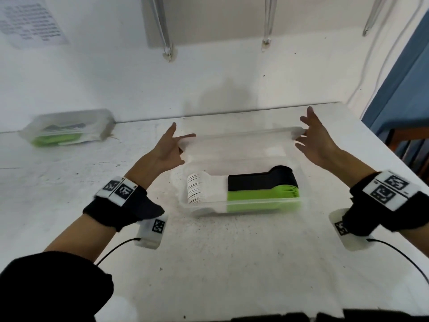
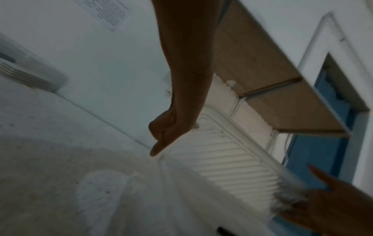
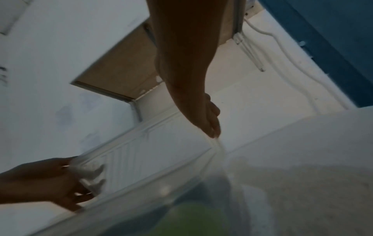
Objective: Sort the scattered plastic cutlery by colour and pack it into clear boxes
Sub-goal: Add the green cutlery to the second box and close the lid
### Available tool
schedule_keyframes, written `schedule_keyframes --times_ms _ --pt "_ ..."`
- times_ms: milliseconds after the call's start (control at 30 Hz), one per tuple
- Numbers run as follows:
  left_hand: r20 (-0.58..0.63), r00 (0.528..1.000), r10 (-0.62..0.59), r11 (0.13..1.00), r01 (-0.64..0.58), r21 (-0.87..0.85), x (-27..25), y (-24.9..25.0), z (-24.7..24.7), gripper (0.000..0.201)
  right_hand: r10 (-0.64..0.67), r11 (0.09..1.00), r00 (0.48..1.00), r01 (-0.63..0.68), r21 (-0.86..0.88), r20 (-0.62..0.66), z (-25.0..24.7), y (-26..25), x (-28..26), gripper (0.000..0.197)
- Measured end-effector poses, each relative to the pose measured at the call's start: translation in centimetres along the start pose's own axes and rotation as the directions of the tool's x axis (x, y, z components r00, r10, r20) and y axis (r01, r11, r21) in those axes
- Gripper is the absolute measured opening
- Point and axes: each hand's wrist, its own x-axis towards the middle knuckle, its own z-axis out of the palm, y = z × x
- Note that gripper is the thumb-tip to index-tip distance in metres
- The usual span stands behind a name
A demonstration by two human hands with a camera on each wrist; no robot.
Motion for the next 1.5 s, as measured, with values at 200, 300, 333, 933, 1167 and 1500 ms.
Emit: schedule_keyframes --times_ms 200,300,333,933,1167,1500 --pt "0.056 0.995 0.086 0.989 -0.092 0.114 -4.0 -2.7 -0.7 0.036 -0.092 0.996 0.996 0.092 -0.021 0.006 -0.2 3.3 -3.6 0.041" --pt "0.078 0.996 0.043 0.990 -0.053 0.129 -4.7 -4.9 -2.1 0.033 -0.108 0.989 0.994 0.110 -0.095 0.019 -0.9 4.3 -5.2 0.038" --pt "0.116 0.993 0.019 0.990 -0.035 0.138 -4.7 -5.6 -2.4 0.035 -0.120 0.986 0.993 0.121 -0.115 0.017 -0.9 4.4 -5.7 0.038" --pt "-0.205 0.914 0.350 0.755 -0.146 0.639 -2.2 -7.0 1.7 0.045 -0.012 0.738 0.994 -0.064 -0.671 -0.109 0.4 4.3 -3.6 0.058" --pt "-0.123 0.856 0.503 0.458 -0.143 0.877 -1.5 -8.8 1.6 0.044 -0.010 0.596 1.000 -0.006 -0.803 -0.015 0.5 4.6 -4.2 0.052" --pt "-0.086 0.868 0.490 0.342 -0.100 0.934 -1.4 -8.8 1.5 0.046 -0.148 0.562 0.988 0.047 -0.826 -0.045 0.5 5.4 -5.0 0.043"
